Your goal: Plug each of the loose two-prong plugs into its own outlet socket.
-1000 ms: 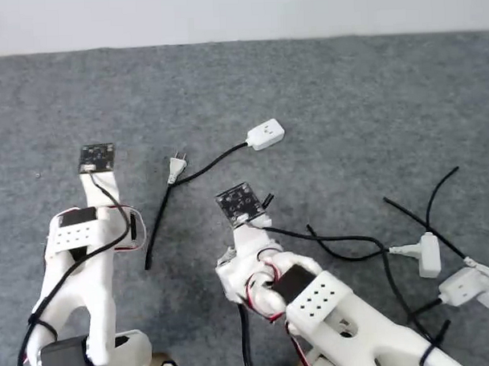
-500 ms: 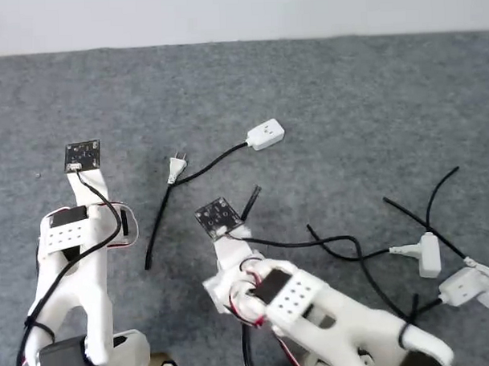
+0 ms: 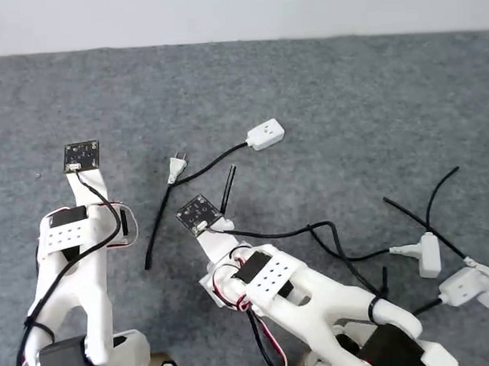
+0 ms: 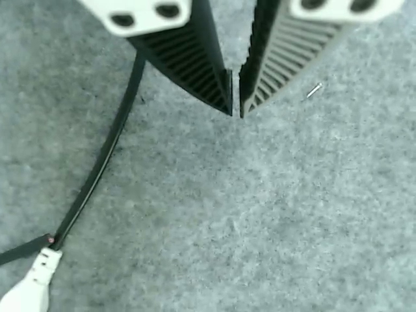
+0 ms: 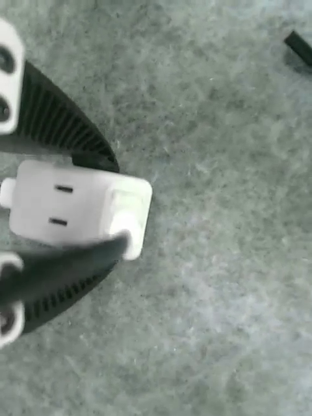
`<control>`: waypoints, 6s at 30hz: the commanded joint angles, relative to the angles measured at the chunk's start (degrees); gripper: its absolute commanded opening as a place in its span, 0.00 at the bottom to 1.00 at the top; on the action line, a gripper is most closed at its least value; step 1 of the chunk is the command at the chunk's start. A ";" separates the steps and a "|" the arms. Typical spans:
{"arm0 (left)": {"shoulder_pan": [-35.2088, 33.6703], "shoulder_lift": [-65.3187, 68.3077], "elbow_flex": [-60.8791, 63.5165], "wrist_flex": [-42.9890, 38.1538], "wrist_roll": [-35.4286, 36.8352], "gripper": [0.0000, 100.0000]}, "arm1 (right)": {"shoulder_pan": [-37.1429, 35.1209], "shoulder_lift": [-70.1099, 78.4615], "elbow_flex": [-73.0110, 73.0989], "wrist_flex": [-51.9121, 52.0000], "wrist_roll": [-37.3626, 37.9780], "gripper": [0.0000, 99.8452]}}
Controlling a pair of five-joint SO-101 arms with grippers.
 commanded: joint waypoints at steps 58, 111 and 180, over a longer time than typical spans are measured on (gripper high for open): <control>4.48 0.00 0.84 -2.29 -2.29 0.01 | 66.15 -17.01 -29.36 27.30 16.09 0.30; 3.34 0.44 1.54 -3.60 -2.55 0.16 | 36.53 89.10 -133.89 21.05 0.00 0.05; 30.95 34.11 -37.85 -19.34 -22.86 0.16 | 57.54 59.21 -111.91 61.49 -3.08 0.01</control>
